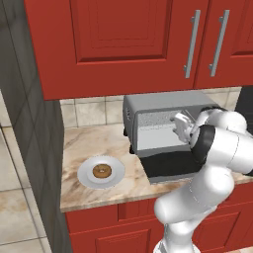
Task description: Pick up the bagel from the plate, place it on the toaster oven rack, close the door, and set the timer.
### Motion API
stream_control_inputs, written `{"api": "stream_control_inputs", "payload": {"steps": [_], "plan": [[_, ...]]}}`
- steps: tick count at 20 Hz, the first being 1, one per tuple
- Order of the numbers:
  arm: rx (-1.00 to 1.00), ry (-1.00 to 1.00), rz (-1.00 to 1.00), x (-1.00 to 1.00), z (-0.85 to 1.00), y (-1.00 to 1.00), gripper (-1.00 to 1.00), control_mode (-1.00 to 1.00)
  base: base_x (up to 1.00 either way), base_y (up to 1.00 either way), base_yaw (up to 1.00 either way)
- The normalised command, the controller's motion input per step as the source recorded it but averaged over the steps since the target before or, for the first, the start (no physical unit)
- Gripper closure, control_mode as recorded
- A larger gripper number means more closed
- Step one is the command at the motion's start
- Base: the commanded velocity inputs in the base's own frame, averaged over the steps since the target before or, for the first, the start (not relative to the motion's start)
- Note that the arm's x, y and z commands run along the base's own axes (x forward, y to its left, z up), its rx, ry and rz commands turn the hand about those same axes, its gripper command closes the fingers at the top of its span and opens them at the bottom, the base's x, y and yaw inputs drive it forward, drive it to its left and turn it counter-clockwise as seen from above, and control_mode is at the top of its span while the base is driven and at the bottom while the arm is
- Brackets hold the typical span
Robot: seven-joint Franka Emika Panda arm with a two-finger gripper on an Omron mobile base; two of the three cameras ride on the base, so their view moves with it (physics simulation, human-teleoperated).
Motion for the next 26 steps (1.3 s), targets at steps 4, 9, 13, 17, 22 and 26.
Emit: {"api": "stream_control_inputs", "payload": {"steps": [4,9,13,17,22,26], "plan": [[0.00,0.00,0.00,0.20,-0.13,0.00,-1.00,-1.00,0.00,0.00,0.00],[0.00,0.00,0.00,0.23,-0.12,0.00,-1.00,-1.00,0.00,0.00,0.00],[0.00,0.00,0.00,0.24,-0.13,0.00,-1.00,-1.00,0.00,0.00,0.00],[0.00,0.00,0.00,0.06,-0.13,0.00,1.00,-1.00,0.00,0.00,0.00],[0.00,0.01,0.00,0.00,-0.03,0.00,1.00,-1.00,0.00,0.00,0.00],[0.00,0.07,0.00,-0.02,0.00,-0.11,1.00,-1.00,0.00,0.00,0.00]]}}
